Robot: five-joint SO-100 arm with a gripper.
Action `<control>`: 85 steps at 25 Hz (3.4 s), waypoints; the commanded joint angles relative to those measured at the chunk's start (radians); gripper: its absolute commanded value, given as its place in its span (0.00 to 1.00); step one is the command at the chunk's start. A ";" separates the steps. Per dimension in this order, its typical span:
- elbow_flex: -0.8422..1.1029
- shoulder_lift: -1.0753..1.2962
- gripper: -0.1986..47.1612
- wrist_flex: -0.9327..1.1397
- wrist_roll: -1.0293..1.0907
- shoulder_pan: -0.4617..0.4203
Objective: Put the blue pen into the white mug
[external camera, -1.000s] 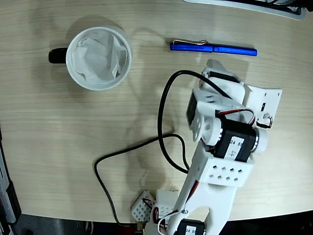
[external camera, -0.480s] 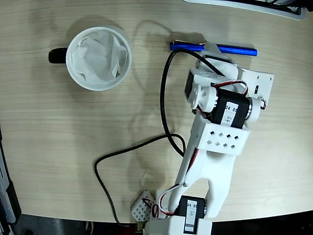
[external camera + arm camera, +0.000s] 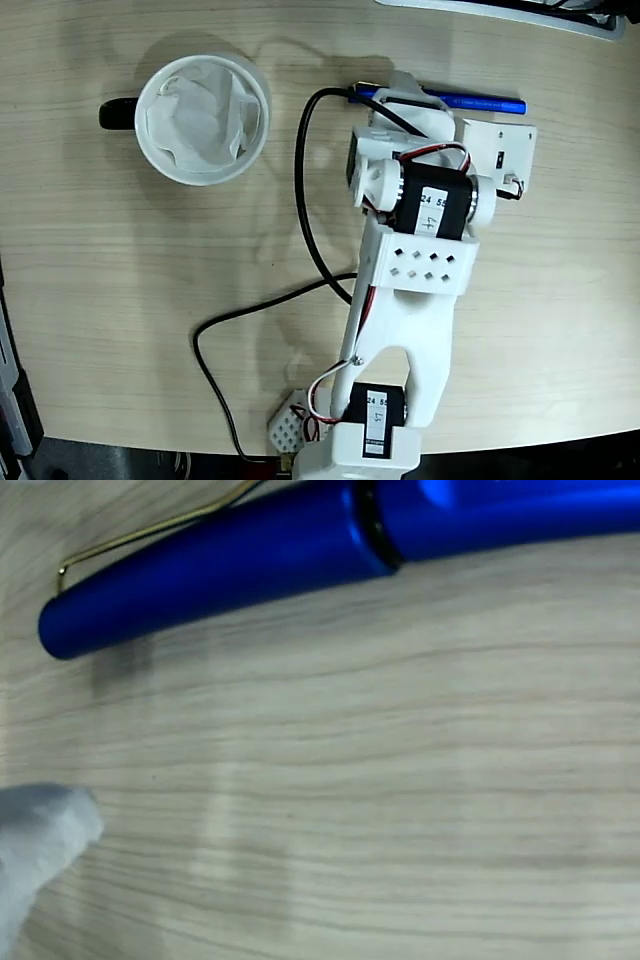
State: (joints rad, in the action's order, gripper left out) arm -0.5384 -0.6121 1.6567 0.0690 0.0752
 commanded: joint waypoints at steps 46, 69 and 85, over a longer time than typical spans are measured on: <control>-0.091 -0.170 0.01 -0.080 0.000 -0.012; -0.769 -0.781 0.01 -0.275 -0.143 -0.206; -0.769 -1.009 0.01 -0.276 -0.359 -0.479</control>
State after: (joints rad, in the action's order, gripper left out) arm -1.3100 -1.5355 1.3852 -0.2546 -0.3666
